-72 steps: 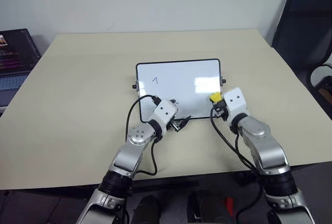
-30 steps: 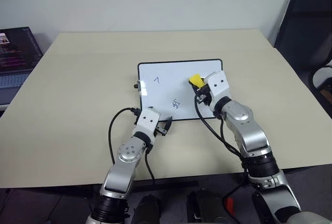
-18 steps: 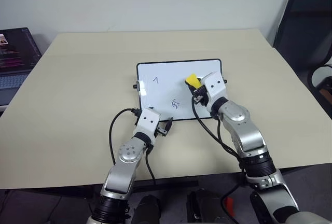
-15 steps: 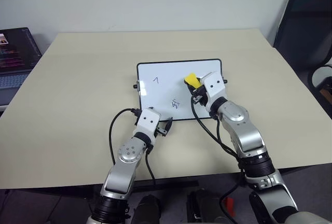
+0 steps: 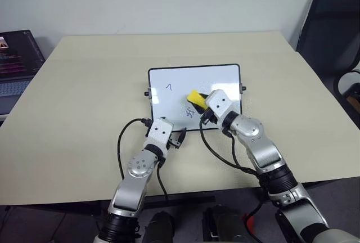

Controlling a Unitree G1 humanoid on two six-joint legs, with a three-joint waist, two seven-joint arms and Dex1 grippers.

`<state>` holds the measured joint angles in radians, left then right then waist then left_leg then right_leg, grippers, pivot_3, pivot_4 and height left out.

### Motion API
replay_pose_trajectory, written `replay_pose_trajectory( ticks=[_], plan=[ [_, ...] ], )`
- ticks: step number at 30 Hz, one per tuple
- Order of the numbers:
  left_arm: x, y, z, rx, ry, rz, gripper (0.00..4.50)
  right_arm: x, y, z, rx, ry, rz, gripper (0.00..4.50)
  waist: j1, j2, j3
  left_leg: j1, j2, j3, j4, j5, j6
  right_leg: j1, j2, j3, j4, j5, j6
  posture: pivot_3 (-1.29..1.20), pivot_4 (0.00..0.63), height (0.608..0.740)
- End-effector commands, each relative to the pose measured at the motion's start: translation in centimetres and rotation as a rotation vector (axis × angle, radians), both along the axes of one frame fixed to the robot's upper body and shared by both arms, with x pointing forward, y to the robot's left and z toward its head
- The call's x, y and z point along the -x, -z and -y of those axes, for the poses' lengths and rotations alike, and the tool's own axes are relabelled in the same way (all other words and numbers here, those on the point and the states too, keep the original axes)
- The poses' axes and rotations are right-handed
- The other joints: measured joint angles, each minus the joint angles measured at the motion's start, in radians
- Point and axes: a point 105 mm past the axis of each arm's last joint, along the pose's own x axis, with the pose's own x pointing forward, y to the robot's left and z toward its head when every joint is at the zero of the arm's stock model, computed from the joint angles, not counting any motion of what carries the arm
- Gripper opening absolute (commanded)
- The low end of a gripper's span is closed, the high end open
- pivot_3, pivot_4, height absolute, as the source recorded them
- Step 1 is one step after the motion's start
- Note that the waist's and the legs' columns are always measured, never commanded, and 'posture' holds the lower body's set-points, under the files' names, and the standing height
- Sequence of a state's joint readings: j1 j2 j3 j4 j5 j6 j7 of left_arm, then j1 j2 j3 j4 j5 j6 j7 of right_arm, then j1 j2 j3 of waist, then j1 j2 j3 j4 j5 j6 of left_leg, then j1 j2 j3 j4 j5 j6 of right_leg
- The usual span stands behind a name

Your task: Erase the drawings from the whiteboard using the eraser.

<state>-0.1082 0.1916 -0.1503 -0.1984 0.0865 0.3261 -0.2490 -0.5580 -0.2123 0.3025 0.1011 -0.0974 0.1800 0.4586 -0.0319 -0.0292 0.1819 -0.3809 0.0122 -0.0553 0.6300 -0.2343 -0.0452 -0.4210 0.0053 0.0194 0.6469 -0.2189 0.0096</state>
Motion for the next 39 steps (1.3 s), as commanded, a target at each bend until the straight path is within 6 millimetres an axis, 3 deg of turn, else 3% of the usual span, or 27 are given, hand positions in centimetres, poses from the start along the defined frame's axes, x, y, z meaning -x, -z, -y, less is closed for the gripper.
replay_pose_trajectory(
  ticks=[1, 7, 11, 27, 34, 39],
  plan=[
    [0.1, -1.3, -0.1, 0.009, -0.007, 0.05, 4.5, -1.0, -0.3, -1.3, 0.082, -0.015, 0.029, 1.25, 0.0, 0.0, 0.0, 0.0, 0.0, 0.0, 0.0, 0.0, 0.0, 0.0, 0.0, 0.0, 0.0, 0.0, 0.0, 0.0, 0.15, 0.74],
    [0.5, -1.1, 0.1, 0.01, 0.009, 0.04, 4.5, -1.6, 0.5, -2.9, 0.083, -0.036, -0.02, 1.25, 0.001, 0.0, 0.0, 0.0, 0.0, 0.0, 0.0, 0.0, 0.0, 0.0, 0.0, 0.0, 0.0, 0.0, -0.001, 0.0, 0.15, 0.74],
    [0.6, -1.2, -0.2, 0.006, -0.001, 0.038, 4.5, -1.8, 0.6, -2.7, 0.092, -0.017, -0.02, 1.25, 0.001, 0.0, 0.0, 0.0, 0.0, 0.0, 0.0, 0.0, 0.0, 0.0, 0.0, 0.0, 0.0, 0.0, -0.001, 0.0, 0.15, 0.74],
    [0.1, -1.5, -0.3, 0.003, -0.005, 0.048, 4.5, 0.0, 4.2, 2.6, 0.198, 0.064, -0.131, 1.25, 0.003, 0.0, 0.0, 0.002, 0.0, 0.0, 0.001, 0.0, 0.0, 0.001, 0.0, 0.0, 0.001, 0.0, -0.001, 0.0, 0.15, 0.74],
    [-0.1, -1.5, -0.2, 0.005, 0.002, 0.048, 4.5, -0.3, 2.9, 2.5, 0.158, 0.08, -0.103, 1.25, 0.003, 0.0, 0.0, 0.001, 0.0, 0.0, 0.001, 0.0, 0.0, 0.001, 0.0, 0.0, 0.0, 0.0, -0.001, 0.0, 0.15, 0.74],
    [-0.1, -1.6, -0.2, 0.006, 0.006, 0.048, 4.5, -0.5, 0.9, 0.4, 0.067, 0.047, -0.046, 1.25, 0.002, 0.0, 0.0, 0.001, 0.0, 0.0, 0.001, 0.0, 0.0, 0.001, 0.0, 0.0, 0.0, 0.0, -0.001, 0.0, 0.15, 0.74]
  ],
)
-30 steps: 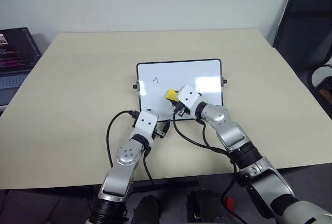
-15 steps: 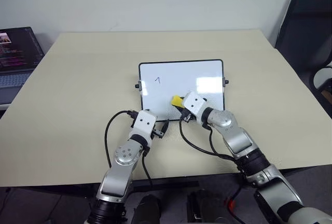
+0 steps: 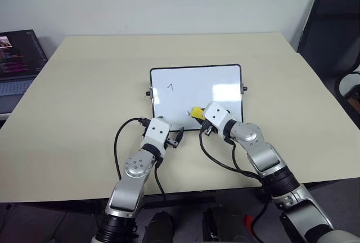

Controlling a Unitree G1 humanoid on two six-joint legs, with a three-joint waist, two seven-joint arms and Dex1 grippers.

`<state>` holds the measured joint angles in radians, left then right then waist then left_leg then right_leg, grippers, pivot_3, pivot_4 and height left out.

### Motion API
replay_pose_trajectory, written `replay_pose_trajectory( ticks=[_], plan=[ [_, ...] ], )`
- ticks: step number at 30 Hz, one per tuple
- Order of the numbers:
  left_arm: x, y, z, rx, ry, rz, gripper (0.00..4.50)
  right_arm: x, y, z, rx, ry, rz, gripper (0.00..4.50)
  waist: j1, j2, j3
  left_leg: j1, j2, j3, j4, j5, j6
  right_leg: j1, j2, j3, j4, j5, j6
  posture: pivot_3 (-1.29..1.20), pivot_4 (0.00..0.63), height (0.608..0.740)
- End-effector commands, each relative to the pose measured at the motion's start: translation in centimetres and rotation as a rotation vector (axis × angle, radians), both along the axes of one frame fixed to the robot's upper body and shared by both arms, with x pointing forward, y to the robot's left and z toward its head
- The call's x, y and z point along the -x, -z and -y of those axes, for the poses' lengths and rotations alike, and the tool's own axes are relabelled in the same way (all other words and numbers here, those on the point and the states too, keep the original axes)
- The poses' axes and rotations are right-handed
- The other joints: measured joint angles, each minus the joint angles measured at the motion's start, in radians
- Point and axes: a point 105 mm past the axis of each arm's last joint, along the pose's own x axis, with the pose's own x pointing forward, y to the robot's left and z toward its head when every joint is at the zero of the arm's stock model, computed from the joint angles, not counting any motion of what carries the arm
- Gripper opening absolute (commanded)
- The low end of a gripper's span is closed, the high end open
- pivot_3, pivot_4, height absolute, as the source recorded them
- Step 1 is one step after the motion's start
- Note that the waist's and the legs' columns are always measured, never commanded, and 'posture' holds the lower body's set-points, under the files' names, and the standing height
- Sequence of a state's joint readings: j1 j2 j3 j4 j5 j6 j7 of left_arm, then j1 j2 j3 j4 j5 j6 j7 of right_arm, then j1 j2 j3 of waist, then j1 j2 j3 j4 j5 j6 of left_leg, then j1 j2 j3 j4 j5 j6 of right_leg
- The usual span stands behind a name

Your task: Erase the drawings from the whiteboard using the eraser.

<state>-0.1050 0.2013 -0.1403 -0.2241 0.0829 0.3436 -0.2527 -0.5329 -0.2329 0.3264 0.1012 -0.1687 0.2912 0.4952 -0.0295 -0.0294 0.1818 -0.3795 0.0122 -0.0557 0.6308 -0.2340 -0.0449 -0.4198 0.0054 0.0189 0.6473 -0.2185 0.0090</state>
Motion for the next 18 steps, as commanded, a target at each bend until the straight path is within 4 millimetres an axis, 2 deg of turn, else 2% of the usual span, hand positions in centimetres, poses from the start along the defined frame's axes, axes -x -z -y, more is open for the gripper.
replay_pose_trajectory(
  ticks=[1, 5, 9, 14, 18],
  plan=[
    [-0.1, -1.1, 0.3, 0.009, 0.014, 0.043, 4.5, -0.5, -2.2, -0.8, -0.063, 0.001, 0.068, 1.25, -0.001, 0.0, 0.0, 0.0, 0.0, 0.0, 0.0, 0.0, 0.0, 0.0, 0.0, 0.0, 0.0, 0.0, 0.0, 0.0, 0.15, 0.74],
    [-0.1, -1.3, 0.4, 0.01, 0.019, 0.044, 4.5, -0.5, -2.6, -2.5, -0.074, -0.024, 0.097, 1.25, -0.002, 0.0, 0.0, -0.001, 0.0, 0.0, -0.001, 0.0, 0.0, -0.001, 0.0, 0.0, -0.001, 0.0, 0.0, 0.0, 0.15, 0.74],
    [-0.2, -1.4, 0.3, 0.009, 0.011, 0.047, 4.5, -0.6, -1.8, -2.9, -0.01, -0.035, 0.109, 1.25, -0.001, 0.0, 0.0, -0.002, 0.0, 0.0, -0.001, 0.0, 0.0, -0.001, 0.0, 0.0, -0.001, 0.0, 0.0, 0.0, 0.15, 0.74],
    [0.0, -1.4, 0.0, 0.008, -0.004, 0.048, 4.5, -0.5, 0.2, -2.1, 0.13, -0.048, 0.108, 1.25, -0.001, 0.0, 0.0, -0.001, 0.0, 0.0, -0.001, 0.0, 0.0, -0.001, 0.0, 0.0, -0.001, 0.0, 0.0, 0.0, 0.15, 0.74],
    [0.3, -1.3, -0.1, 0.007, -0.007, 0.046, 4.5, -0.5, 0.8, -0.8, 0.192, -0.036, 0.109, 1.25, -0.001, 0.0, 0.0, 0.0, 0.0, 0.0, -0.001, 0.0, 0.0, 0.0, 0.0, 0.0, 0.0, 0.0, 0.0, 0.0, 0.15, 0.74]
  ],
)
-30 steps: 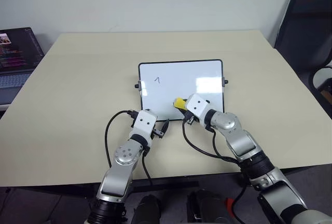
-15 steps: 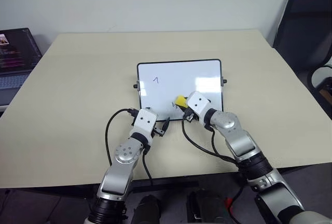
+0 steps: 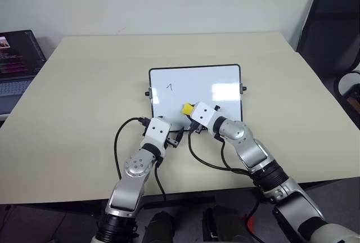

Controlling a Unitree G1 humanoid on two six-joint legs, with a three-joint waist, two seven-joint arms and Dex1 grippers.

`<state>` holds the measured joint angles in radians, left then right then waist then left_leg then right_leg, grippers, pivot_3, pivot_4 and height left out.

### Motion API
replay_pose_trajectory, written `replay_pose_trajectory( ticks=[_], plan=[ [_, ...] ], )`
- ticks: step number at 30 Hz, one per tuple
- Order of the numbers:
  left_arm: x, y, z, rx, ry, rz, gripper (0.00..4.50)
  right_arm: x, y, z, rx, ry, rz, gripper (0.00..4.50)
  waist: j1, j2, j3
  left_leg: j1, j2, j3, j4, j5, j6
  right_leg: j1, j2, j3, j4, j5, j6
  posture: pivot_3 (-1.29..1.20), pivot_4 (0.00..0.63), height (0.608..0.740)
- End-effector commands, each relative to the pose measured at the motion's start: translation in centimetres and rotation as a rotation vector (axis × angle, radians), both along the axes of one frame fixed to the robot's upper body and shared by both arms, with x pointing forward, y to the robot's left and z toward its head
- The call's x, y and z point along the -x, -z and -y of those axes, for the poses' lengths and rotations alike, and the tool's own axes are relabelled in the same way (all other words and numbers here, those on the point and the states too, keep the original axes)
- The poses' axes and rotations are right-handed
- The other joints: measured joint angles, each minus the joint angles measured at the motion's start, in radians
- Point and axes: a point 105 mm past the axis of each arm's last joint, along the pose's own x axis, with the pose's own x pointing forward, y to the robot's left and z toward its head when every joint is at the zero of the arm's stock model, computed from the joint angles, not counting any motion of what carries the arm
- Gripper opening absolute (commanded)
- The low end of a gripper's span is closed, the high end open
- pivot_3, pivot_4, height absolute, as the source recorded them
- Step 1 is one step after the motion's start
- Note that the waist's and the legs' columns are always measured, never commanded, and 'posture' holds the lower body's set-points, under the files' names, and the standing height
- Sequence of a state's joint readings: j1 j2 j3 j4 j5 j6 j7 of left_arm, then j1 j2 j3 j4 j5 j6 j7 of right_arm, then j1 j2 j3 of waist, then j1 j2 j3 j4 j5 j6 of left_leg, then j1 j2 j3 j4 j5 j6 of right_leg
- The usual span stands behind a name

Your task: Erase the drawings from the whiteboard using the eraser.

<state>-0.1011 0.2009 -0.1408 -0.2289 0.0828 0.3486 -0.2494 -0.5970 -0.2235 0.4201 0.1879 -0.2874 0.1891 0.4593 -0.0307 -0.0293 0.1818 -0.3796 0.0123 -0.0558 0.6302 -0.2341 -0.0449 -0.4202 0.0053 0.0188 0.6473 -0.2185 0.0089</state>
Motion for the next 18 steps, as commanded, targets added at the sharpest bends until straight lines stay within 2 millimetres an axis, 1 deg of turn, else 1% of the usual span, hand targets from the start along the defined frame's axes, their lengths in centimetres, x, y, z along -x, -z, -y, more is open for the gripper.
replay_pose_trajectory(
  ticks=[1, 7, 12, 15, 18],
  plan=[
    [0.3, -1.3, 0.0, 0.007, -0.003, 0.049, 4.5, -0.2, 0.9, 1.5, 0.057, 0.034, -0.009, 1.25, 0.0, 0.0, 0.0, 0.0, 0.0, 0.0, 0.0, 0.0, 0.0, 0.0, 0.0, 0.0, 0.0, 0.0, 0.0, 0.0, 0.15, 0.74],
    [0.4, -1.1, 0.5, 0.012, 0.017, 0.041, 4.5, 0.5, 1.8, 4.7, 0.093, 0.088, -0.031, 1.25, 0.005, -0.001, 0.0, 0.0, -0.001, 0.0, 0.001, 0.0, 0.0, 0.001, 0.0, 0.0, -0.001, 0.0, 0.0, 0.0, 0.15, 0.74],
    [0.0, -1.2, 0.8, 0.013, 0.038, 0.046, 4.5, 0.8, 2.3, 7.2, 0.114, 0.147, -0.049, 1.25, 0.005, -0.001, -0.001, 0.0, -0.001, 0.0, 0.001, 0.0, 0.0, 0.001, 0.0, 0.0, 0.0, 0.0, 0.0, 0.0, 0.15, 0.74],
    [-0.2, -1.2, 1.1, 0.012, 0.051, 0.046, 4.5, 0.8, 2.0, 7.3, 0.102, 0.157, -0.041, 1.25, 0.003, -0.001, -0.001, 0.001, -0.001, 0.0, 0.002, 0.001, 0.001, 0.001, 0.0, 0.0, -0.001, 0.0, -0.001, 0.0, 0.15, 0.74],
    [-0.4, -1.2, 1.2, 0.012, 0.055, 0.047, 4.5, 0.5, 1.4, 6.8, 0.067, 0.167, -0.033, 1.25, 0.002, -0.001, -0.001, 0.001, -0.001, 0.0, 0.002, 0.001, 0.001, 0.001, 0.0, 0.0, -0.001, 0.0, -0.001, 0.0, 0.15, 0.74]
  ],
)
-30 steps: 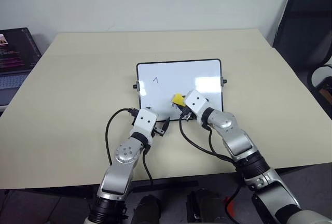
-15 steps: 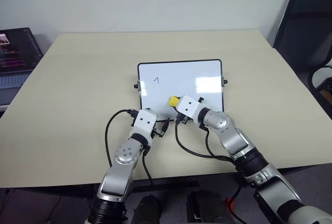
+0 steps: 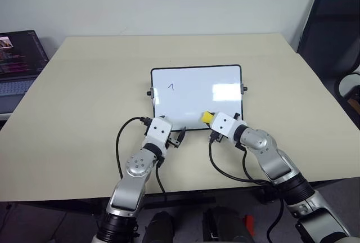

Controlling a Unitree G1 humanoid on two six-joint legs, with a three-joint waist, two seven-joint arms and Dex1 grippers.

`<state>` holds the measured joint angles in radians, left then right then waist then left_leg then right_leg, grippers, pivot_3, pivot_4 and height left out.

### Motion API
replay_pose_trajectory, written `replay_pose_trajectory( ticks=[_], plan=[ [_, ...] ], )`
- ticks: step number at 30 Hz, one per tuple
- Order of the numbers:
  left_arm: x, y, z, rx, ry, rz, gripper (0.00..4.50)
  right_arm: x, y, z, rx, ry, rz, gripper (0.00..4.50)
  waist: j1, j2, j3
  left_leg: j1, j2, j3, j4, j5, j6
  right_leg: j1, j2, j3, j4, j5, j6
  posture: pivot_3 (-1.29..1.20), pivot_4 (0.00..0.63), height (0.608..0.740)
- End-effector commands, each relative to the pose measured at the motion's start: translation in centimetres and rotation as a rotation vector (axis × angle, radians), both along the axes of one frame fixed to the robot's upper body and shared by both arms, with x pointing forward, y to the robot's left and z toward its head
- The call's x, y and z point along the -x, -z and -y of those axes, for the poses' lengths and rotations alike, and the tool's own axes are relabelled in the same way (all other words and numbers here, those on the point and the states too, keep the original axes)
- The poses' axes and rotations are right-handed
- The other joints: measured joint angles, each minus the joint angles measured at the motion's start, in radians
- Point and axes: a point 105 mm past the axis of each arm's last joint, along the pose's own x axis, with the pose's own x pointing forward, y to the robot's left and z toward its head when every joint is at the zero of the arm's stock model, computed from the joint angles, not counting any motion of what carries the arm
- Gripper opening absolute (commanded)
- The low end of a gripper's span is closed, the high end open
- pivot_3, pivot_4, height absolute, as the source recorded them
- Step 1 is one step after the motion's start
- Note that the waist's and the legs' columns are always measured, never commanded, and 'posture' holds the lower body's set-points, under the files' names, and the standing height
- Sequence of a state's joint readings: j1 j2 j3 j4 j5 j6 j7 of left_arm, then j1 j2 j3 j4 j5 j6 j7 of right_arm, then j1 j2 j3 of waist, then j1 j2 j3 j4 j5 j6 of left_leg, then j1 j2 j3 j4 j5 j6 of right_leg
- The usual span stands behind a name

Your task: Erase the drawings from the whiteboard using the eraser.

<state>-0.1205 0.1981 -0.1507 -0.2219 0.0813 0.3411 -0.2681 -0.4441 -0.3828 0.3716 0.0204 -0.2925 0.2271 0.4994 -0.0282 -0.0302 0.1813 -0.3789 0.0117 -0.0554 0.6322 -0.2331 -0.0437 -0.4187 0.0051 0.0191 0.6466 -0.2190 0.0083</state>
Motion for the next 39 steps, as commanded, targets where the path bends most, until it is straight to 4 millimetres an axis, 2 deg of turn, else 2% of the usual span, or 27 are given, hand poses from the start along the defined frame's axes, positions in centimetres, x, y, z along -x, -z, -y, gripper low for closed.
replay_pose_trajectory(
  ticks=[1, 4, 8, 13, 16, 19, 23, 27, 29, 34, 39],
  plan=[
    [-0.2, -0.9, 0.5, 0.011, 0.022, 0.036, 4.5, -1.0, -0.5, 1.2, -0.036, 0.089, -0.002, 1.25, 0.0, 0.0, 0.0, 0.0, 0.0, 0.0, 0.0, 0.0, 0.0, 0.0, 0.0, 0.0, 0.0, 0.0, 0.0, 0.0, 0.15, 0.74],
    [-0.3, -0.9, 0.5, 0.012, 0.021, 0.039, 4.5, -1.0, -1.3, 0.8, -0.101, 0.091, 0.008, 1.25, -0.002, 0.0, 0.0, 0.0, 0.0, 0.0, 0.0, 0.0, 0.0, 0.0, 0.0, 0.0, 0.0, 0.0, 0.0, 0.0, 0.15, 0.74],
    [-0.3, -1.1, 0.2, 0.015, 0.01, 0.048, 4.5, -0.3, -3.7, 0.4, -0.294, 0.075, 0.04, 1.25, -0.001, 0.0, 0.0, -0.001, 0.0, 0.0, 0.0, 0.0, 0.0, -0.001, 0.0, 0.0, 0.0, 0.0, 0.001, 0.0, 0.15, 0.74],
    [-0.3, -2.6, -0.2, 0.09, -0.031, 0.111, 4.5, 0.9, -6.1, 0.6, -0.478, 0.05, 0.076, 1.25, -0.001, 0.0, 0.0, -0.004, 0.0, 0.0, -0.003, 0.0, 0.0, -0.003, 0.0, 0.0, -0.001, 0.001, 0.001, 0.0, 0.15, 0.74],
    [-0.5, -3.6, -0.6, 0.149, -0.08, 0.155, 4.5, 1.4, -6.4, 0.7, -0.48, 0.029, 0.113, 1.25, -0.001, 0.0, 0.0, -0.004, 0.0, -0.001, -0.003, 0.0, 0.0, -0.003, 0.0, 0.0, -0.002, 0.0, 0.001, 0.0, 0.15, 0.74],
    [-0.6, -3.9, -0.9, 0.174, -0.118, 0.171, 4.5, 1.2, -6.2, 1.2, -0.479, 0.06, 0.117, 1.25, -0.001, 0.0, 0.0, -0.003, 0.0, -0.001, -0.002, 0.0, 0.0, -0.002, 0.0, 0.0, -0.001, 0.001, 0.001, 0.0, 0.15, 0.74],
    [-1.1, -4.2, -1.7, 0.132, -0.171, 0.19, 4.5, 0.8, -6.5, 1.3, -0.49, 0.077, 0.128, 1.25, -0.001, 0.0, 0.0, -0.002, 0.0, 0.0, -0.002, 0.0, 0.0, -0.002, 0.0, 0.0, -0.001, 0.0, 0.001, 0.0, 0.15, 0.74],
    [-1.6, -3.7, -4.3, 0.037, -0.311, 0.188, 4.5, 0.6, -6.4, 1.2, -0.491, 0.086, 0.124, 1.25, -0.002, 0.0, 0.0, -0.003, 0.0, 0.0, -0.003, 0.0, 0.0, -0.002, 0.0, 0.0, -0.001, 0.001, 0.001, 0.0, 0.15, 0.74],
    [-1.6, -3.5, -4.7, 0.032, -0.328, 0.181, 4.5, 0.6, -6.4, 1.2, -0.491, 0.085, 0.125, 1.25, -0.002, 0.0, 0.0, -0.003, 0.0, -0.001, -0.003, 0.0, 0.0, -0.002, 0.0, 0.0, -0.001, 0.0, 0.001, 0.0, 0.15, 0.74],
    [-1.7, -3.8, -4.1, 0.068, -0.299, 0.187, 4.5, 0.4, -6.7, 0.8, -0.485, 0.067, 0.13, 1.25, -0.001, 0.0, 0.0, -0.003, 0.0, -0.001, -0.002, 0.0, 0.0, -0.002, 0.0, 0.0, -0.001, 0.001, 0.001, 0.0, 0.15, 0.74],
    [-1.9, -4.0, -2.7, 0.114, -0.227, 0.181, 4.5, -0.5, -8.3, -1.6, -0.493, -0.013, 0.165, 1.25, -0.004, 0.0, 0.0, -0.002, 0.0, 0.0, -0.002, 0.0, 0.0, -0.002, 0.0, 0.0, 0.0, 0.001, 0.001, 0.0, 0.15, 0.74]
  ],
)
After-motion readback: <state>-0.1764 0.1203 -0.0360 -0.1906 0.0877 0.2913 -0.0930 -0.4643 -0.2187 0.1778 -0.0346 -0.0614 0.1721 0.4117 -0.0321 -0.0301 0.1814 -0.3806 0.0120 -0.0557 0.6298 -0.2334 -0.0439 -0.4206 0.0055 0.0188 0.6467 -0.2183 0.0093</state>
